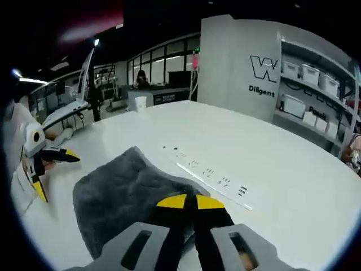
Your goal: Open the folded towel by lifting each exposed corner and separating the folded layers until the towel lies flat within the target outline without major curled edges
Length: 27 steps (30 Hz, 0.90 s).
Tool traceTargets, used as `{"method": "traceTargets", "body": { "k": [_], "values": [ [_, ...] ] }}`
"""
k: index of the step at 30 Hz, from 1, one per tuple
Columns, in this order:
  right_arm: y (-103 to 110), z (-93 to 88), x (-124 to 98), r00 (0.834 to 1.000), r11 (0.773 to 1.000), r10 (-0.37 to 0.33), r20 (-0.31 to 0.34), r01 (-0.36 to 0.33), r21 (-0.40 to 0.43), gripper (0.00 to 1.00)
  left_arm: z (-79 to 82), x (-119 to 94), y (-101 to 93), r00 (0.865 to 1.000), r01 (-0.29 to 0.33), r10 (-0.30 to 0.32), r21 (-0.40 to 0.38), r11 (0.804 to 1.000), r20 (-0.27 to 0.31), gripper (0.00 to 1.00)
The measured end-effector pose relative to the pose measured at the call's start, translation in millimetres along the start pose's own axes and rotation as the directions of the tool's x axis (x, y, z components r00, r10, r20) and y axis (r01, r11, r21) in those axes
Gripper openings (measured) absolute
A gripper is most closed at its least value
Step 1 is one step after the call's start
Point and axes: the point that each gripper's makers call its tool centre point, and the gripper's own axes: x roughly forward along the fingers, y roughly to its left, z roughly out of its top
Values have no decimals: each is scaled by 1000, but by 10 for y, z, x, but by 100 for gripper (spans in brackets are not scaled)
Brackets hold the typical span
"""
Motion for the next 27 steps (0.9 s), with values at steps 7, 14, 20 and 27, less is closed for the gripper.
{"method": "traceTargets", "body": {
  "k": [7, 14, 20, 27],
  "values": [
    [64, 108, -106, 999, 998, 1, 43, 2, -58, 0, -13, 6, -7, 1000, -1, 1, 4, 1000, -7, 98],
    [163, 260, -237, 995, 992, 8, 99, 4, -127, 0, -18, 14, -1, 1000, -1, 1, 8, 1000, -13, 98],
    [354, 349, -412, 988, 982, 18, 152, 11, -189, 0, -24, 19, 0, 1000, 0, 1, 10, 1000, -17, 98],
    [527, 387, -610, 981, 973, 32, 189, 12, -229, 0, -35, 19, -12, 1000, 2, -2, 15, 1000, -22, 98]
  ]
}}
